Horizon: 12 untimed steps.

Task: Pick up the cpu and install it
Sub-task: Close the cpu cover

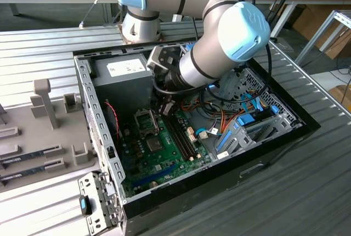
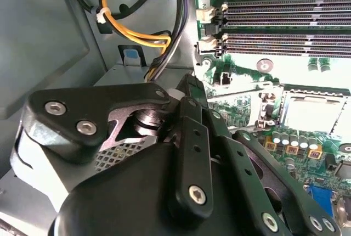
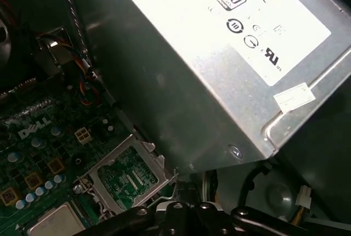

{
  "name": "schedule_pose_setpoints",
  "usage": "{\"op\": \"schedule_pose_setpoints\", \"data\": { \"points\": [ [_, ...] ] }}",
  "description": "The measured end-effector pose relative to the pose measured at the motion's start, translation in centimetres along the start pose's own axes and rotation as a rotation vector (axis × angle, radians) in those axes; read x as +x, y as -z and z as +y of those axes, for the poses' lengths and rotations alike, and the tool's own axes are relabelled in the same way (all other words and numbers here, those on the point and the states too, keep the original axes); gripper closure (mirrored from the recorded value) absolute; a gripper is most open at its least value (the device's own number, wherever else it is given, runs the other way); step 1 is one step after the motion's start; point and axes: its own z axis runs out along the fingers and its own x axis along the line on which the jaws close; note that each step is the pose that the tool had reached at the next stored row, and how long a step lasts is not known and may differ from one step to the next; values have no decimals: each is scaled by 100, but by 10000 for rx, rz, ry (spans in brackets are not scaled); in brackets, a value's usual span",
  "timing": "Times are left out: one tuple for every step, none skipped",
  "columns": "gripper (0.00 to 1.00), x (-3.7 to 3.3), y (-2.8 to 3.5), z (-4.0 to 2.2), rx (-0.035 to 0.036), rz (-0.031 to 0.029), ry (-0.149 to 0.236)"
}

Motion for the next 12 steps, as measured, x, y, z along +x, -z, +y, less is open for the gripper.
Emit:
{"op": "schedule_pose_setpoints", "data": {
  "points": [
    [89,0,0,0,0,-1,0],
    [89,-3,2,-4,-3,0,1],
    [89,-14,9,-26,-25,16,-11],
    [89,-25,15,-49,-43,27,-23],
    [89,-30,20,-65,-54,29,-47],
    [89,-32,23,-76,-53,23,-82],
    [89,-34,24,-79,-48,22,-101],
    [89,-35,24,-82,-37,24,-123],
    [89,-37,25,-85,-18,38,-148],
    [89,-39,26,-87,6,66,-163],
    [89,-39,26,-89,82,164,-190],
    [89,-40,26,-89,110,200,-198]
  ]
}}
